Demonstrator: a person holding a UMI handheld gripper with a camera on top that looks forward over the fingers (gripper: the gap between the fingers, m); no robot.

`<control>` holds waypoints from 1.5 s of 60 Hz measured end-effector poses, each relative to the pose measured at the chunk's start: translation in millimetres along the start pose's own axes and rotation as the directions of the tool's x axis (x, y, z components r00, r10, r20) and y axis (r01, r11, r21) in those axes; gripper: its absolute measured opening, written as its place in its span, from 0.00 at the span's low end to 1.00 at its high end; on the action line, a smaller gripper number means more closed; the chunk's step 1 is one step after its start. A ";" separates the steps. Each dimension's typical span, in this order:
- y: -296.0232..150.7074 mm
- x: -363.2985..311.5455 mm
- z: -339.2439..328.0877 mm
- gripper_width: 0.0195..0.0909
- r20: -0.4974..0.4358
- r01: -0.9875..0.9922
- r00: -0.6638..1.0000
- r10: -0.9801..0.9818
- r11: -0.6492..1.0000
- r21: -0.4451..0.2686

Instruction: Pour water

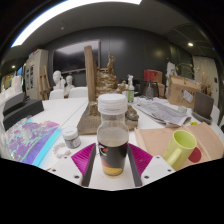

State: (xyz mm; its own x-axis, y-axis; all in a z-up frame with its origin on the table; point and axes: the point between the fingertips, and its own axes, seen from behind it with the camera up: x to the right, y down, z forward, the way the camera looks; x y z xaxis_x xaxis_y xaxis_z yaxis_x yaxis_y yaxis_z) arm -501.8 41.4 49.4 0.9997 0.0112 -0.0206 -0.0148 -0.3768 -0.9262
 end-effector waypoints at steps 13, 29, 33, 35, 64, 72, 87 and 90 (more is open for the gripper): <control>-4.1 -2.5 -4.5 0.23 0.017 0.018 1.000 -0.018 0.999 0.042; -19.9 -9.6 -23.4 0.07 0.052 0.004 0.999 -0.007 0.999 0.047; -37.1 -7.8 -31.0 0.07 0.070 -0.067 0.996 0.062 0.996 0.062; -50.7 -9.6 -35.8 0.07 0.090 -0.129 0.988 0.123 0.989 0.068; -128.3 49.9 -55.2 0.06 0.283 -0.977 -0.093 0.954 -0.033 -0.211; -115.6 55.6 -49.1 0.06 0.240 -0.945 -0.260 0.935 -0.194 -0.264; -104.9 55.2 -40.5 0.06 0.203 -0.904 -0.364 0.909 -0.293 -0.311; -106.1 54.5 -40.1 0.06 0.203 -0.900 -0.369 0.907 -0.295 -0.321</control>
State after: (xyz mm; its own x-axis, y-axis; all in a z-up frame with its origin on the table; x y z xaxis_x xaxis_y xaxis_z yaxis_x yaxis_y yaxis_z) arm -445.0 44.8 161.7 -0.3863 -0.1580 -0.9087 -0.8897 -0.1958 0.4123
